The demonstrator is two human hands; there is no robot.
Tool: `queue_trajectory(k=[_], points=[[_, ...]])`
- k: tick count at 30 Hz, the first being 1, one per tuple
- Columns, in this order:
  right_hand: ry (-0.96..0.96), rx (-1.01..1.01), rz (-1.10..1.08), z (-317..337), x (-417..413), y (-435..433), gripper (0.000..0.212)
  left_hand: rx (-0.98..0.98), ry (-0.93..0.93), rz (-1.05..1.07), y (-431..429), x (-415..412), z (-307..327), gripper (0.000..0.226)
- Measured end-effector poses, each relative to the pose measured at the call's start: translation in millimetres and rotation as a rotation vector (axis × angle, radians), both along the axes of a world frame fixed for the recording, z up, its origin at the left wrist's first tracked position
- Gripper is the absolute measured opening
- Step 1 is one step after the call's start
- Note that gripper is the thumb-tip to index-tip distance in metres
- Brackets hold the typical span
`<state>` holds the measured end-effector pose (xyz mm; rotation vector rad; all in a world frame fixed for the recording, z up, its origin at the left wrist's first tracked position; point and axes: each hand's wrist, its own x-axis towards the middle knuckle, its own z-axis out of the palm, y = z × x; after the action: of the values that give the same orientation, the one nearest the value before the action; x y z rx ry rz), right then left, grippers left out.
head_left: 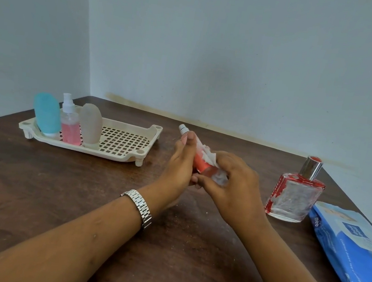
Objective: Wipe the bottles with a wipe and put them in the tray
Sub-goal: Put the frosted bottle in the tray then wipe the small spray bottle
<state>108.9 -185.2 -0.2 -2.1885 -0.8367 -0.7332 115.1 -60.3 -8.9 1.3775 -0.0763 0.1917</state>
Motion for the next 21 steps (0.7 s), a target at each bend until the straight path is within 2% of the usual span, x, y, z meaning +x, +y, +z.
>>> queue_trajectory(k=[3,10,15,17,21], points=[[-0.071,0.051,-0.025,0.2,-1.5,-0.2,0.026,-0.128,0.031,-0.003,-0.6,-0.5,1.8,0.053],[-0.125,0.301,-0.092,1.0,0.3,-6.4,0.039,-0.248,-0.005,0.018,-1.0,0.6,5.6,0.053],[-0.158,0.378,-0.162,0.2,4.3,-9.9,0.036,-0.279,-0.007,0.019,1.1,-0.1,6.1,0.022],[-0.117,0.421,-0.173,1.1,3.3,-8.7,0.029,-0.301,0.0,0.017,1.5,-0.2,6.6,0.02],[0.081,0.532,-0.159,0.2,6.8,-7.5,0.022,-0.328,0.008,0.005,2.8,0.6,6.6,0.027]])
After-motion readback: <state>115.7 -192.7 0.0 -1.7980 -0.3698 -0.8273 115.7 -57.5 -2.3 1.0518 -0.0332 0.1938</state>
